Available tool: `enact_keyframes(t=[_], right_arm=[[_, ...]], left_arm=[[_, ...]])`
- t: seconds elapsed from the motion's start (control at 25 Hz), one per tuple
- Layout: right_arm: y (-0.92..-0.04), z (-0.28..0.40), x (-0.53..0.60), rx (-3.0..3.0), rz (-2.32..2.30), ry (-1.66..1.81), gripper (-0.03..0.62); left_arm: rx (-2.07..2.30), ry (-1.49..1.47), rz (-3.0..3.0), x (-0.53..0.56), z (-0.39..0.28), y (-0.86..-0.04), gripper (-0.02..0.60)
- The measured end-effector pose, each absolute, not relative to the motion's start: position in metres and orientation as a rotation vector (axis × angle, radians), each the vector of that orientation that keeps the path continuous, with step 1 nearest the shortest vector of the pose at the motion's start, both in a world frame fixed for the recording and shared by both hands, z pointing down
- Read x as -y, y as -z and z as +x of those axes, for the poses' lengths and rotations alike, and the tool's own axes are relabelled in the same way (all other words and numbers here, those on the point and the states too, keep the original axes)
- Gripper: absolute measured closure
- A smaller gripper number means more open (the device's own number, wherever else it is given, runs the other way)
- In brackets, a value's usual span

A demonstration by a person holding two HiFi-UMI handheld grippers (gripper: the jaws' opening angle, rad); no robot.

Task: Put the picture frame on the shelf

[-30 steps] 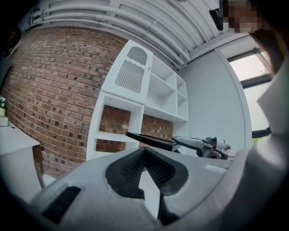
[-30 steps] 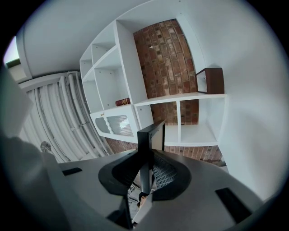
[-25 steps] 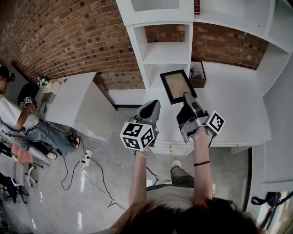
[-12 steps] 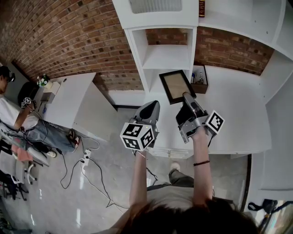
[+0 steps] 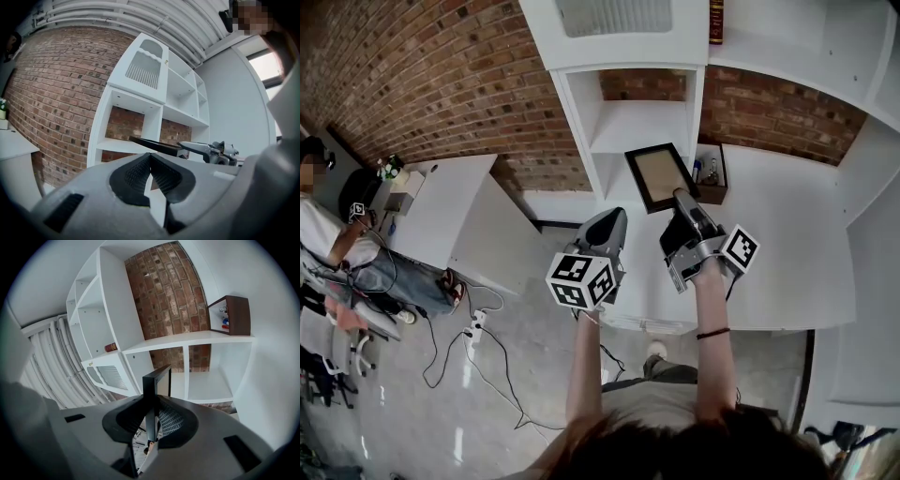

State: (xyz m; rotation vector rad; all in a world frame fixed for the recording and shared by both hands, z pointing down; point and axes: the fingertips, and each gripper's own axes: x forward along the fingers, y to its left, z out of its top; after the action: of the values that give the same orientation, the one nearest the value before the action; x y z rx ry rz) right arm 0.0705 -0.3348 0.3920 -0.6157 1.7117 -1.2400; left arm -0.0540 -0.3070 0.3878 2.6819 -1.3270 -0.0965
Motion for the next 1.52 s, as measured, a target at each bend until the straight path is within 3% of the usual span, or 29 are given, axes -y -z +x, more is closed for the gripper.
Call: enact_keyframes(t=[1.52], right_arm=[[-0.388, 0.053, 0.425, -1.759, -0.547, 1.282, 0.520]], left_arm=[[1.379, 0.104, 2.651, 0.396, -0.049, -0.392, 0.571]])
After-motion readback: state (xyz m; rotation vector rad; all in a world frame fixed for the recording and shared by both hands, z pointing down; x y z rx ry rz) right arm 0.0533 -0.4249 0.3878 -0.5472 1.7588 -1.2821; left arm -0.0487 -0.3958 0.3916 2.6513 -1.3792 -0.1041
